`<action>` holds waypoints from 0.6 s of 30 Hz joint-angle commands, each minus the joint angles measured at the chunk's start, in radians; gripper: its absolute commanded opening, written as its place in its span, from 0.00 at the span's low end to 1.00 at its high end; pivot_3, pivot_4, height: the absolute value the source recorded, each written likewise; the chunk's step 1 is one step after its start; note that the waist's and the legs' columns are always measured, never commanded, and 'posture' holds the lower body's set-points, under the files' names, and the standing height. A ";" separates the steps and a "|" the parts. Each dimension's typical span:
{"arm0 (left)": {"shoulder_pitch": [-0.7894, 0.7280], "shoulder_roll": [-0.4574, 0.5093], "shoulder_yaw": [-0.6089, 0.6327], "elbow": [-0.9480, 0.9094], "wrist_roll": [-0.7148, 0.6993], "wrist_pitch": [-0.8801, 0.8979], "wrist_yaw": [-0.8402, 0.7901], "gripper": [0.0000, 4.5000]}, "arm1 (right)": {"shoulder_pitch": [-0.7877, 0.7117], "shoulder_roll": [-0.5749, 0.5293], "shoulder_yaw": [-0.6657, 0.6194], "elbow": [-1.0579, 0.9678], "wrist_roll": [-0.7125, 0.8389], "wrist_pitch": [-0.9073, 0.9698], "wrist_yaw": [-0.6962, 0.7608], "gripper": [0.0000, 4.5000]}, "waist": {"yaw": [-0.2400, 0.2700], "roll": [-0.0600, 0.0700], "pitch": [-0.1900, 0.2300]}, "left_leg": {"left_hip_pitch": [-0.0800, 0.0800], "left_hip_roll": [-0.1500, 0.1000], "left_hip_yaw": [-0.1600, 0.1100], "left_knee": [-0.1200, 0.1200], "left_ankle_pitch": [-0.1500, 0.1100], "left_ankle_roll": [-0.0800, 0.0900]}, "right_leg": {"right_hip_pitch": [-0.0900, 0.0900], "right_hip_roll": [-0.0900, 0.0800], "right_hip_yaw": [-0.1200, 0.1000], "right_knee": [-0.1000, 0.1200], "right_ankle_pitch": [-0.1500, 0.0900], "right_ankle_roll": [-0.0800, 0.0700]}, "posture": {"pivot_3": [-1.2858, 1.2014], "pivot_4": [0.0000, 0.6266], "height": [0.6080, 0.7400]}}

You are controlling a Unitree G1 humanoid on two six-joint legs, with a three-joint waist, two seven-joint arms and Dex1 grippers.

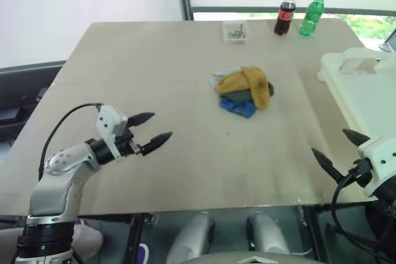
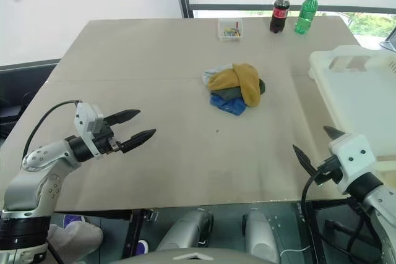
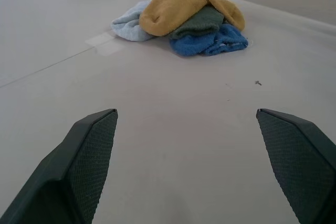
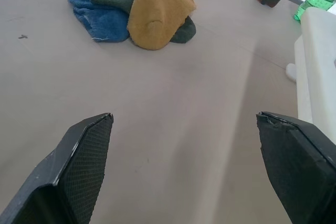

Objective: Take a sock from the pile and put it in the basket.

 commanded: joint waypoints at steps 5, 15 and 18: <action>-0.027 -0.023 -0.003 -0.042 -0.023 0.015 0.030 0.99 | -0.048 0.023 0.052 -0.019 -0.021 -0.010 -0.057 1.00 | 0.000 0.000 0.000 | 0.000 0.000 0.000 -0.001 0.000 0.000 | 0.000 0.000 0.000 -0.001 0.000 0.000 | 0.52 0.24 1.00; -0.036 -0.058 -0.041 -0.114 -0.037 0.033 0.062 0.99 | -0.352 0.026 0.310 0.053 -0.095 0.239 -0.200 1.00 | -0.006 0.000 0.000 | 0.000 0.000 0.000 -0.001 0.000 0.000 | -0.001 0.000 0.000 -0.001 0.000 0.000 | 0.52 0.24 1.00; -0.031 -0.068 -0.050 -0.150 -0.046 0.042 0.073 0.99 | -0.553 0.089 0.438 0.189 -0.130 0.274 -0.239 1.00 | -0.007 0.000 0.001 | 0.000 0.000 0.000 -0.001 0.001 0.000 | -0.001 0.000 0.000 -0.001 0.000 -0.001 | 0.52 0.24 1.00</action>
